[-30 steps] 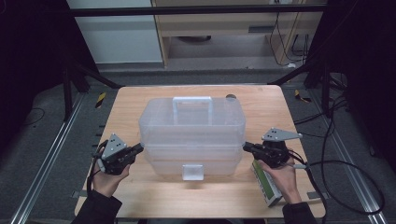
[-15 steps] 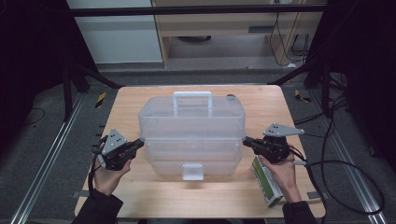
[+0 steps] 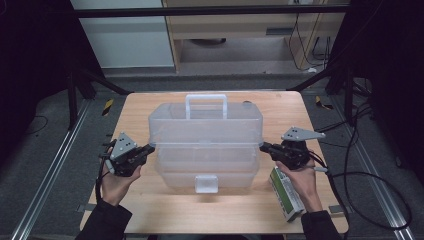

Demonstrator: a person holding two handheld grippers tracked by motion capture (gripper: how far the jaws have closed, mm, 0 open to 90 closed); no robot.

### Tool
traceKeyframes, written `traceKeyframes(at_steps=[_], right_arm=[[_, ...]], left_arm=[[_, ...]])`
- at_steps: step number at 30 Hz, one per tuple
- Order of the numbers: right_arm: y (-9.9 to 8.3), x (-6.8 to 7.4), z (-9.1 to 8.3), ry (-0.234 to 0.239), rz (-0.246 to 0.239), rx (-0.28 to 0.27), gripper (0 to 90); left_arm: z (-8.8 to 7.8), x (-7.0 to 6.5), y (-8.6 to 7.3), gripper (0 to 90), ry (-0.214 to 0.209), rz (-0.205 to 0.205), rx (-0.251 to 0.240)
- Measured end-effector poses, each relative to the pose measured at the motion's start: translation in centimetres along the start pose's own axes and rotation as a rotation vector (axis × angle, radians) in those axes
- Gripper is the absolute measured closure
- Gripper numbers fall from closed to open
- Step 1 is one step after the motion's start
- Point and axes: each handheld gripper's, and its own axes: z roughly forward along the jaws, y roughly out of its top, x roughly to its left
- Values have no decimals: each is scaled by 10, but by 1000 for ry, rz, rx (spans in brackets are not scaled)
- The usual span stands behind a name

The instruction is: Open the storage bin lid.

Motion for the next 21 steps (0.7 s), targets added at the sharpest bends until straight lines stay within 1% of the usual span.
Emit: traceKeyframes(at_steps=[7,9,17,21], right_arm=[[5,-2,0,-1,-3,-12,900],[6,-3,0,0,-3,-19,900],[8,-4,1,-3,-3,-25,900],[8,-5,1,-3,-3,-38,900]], left_arm=[[2,1,5,891,2,2,-8],[2,2,7,892,2,-8,-15],[4,3,9,891,1,-9,-21],[7,4,10,891,5,-7,-28]])
